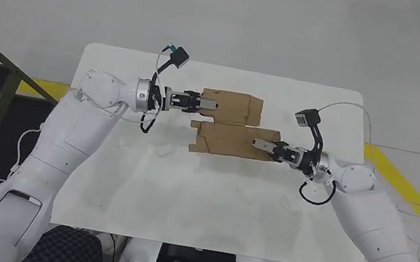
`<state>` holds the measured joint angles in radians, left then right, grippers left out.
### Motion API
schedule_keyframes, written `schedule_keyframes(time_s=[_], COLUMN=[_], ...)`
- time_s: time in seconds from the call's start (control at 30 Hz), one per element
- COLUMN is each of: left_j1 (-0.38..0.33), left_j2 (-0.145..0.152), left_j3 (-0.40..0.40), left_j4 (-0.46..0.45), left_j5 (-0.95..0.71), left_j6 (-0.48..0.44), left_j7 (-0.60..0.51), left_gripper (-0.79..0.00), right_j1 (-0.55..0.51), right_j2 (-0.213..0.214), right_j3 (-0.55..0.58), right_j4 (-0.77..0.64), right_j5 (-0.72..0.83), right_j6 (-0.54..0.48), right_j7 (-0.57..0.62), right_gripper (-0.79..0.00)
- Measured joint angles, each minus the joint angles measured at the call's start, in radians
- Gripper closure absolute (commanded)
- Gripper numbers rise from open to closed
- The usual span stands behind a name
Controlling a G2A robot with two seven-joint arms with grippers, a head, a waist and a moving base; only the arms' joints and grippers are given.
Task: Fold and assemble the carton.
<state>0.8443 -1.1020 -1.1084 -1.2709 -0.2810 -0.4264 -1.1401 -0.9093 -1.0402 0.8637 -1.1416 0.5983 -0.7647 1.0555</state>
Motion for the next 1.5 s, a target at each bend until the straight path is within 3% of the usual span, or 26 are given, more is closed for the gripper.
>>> schedule_keyframes(time_s=[0.03, 0.2, 0.47, 0.5, 0.53, 0.57, 0.97, 1.5], left_j1=[0.000, 0.002, 0.003, 0.003, 0.003, 0.003, 0.029, 0.061], left_j2=[0.000, 0.001, 0.001, 0.001, 0.001, 0.001, 0.007, 0.017], left_j3=[0.000, 0.001, 0.005, 0.005, 0.004, 0.003, -0.036, -0.069], left_j4=[0.000, -0.002, 0.000, 0.001, 0.001, 0.002, 0.005, -0.083], left_j5=[-0.001, -0.005, -0.015, -0.021, -0.028, -0.034, -0.144, -0.164], left_j6=[0.000, -0.002, -0.002, -0.002, -0.003, -0.004, -0.017, 0.000], left_j7=[0.000, 0.003, 0.003, 0.003, 0.002, 0.001, -0.015, -0.017], left_gripper=[0.000, 0.000, 0.000, -0.179, -0.576, -0.785, -0.785, -0.785], right_j1=[0.001, 0.010, 0.018, 0.019, 0.019, 0.019, 0.036, 0.042], right_j2=[0.000, -0.002, -0.003, -0.003, -0.004, -0.004, -0.015, -0.044], right_j3=[-0.002, -0.014, -0.024, -0.025, -0.026, -0.027, -0.017, -0.023], right_j4=[0.002, 0.012, 0.022, 0.024, 0.026, 0.029, 0.094, 0.149], right_j5=[-0.002, -0.009, -0.020, -0.020, -0.017, -0.014, -0.005, -0.030], right_j6=[-0.001, -0.001, -0.004, -0.003, -0.001, 0.002, 0.015, 0.037], right_j7=[-0.001, -0.001, -0.004, -0.003, -0.001, 0.002, 0.011, -0.025], right_gripper=[-0.268, 0.000, 0.000, 0.000, 0.000, 0.000, 0.000, 0.000])
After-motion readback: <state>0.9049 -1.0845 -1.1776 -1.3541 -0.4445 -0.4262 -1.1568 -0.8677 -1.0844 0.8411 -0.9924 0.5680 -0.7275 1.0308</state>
